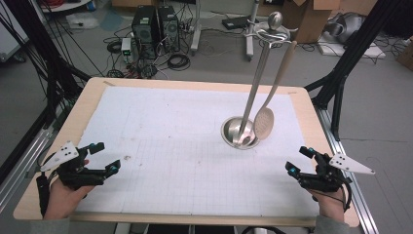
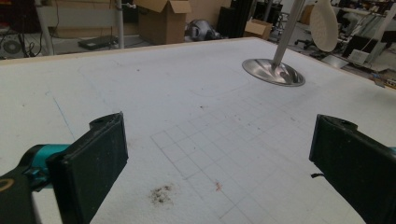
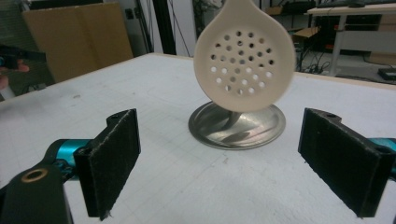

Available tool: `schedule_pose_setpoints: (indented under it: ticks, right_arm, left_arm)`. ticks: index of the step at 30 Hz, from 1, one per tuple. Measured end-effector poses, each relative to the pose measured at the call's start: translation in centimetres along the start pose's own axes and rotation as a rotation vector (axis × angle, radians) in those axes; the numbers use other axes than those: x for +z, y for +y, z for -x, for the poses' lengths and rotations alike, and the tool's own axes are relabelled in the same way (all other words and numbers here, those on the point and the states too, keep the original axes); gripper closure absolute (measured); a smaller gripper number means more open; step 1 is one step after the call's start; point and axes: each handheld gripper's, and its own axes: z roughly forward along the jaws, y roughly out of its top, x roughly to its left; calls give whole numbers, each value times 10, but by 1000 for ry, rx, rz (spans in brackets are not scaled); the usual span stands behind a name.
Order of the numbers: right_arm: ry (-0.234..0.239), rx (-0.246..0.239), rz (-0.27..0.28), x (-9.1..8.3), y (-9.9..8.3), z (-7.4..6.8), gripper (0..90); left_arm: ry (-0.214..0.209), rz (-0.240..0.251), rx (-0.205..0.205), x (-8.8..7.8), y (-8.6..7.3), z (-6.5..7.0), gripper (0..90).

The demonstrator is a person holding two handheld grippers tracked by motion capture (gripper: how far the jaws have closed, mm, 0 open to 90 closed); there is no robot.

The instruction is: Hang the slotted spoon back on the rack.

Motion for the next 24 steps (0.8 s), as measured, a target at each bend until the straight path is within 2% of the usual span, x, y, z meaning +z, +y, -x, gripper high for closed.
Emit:
schedule_pose_setpoints:
  ticks: [7, 13, 18, 24]
  right_arm:
    - [-3, 22, 25, -8, -8, 8, 119]
    - [1, 20, 51, -14, -9, 10, 119]
    - [3, 25, 52, -16, -10, 10, 119]
    - [13, 4, 38, -10, -8, 7, 119]
  left_arm:
    - [3, 3, -5, -3, -4, -5, 47]
    - [11, 8, -1, -7, -5, -9, 47]
    - [11, -1, 1, -7, -5, -9, 47]
    - [13, 0, 1, -6, -5, -9, 47]
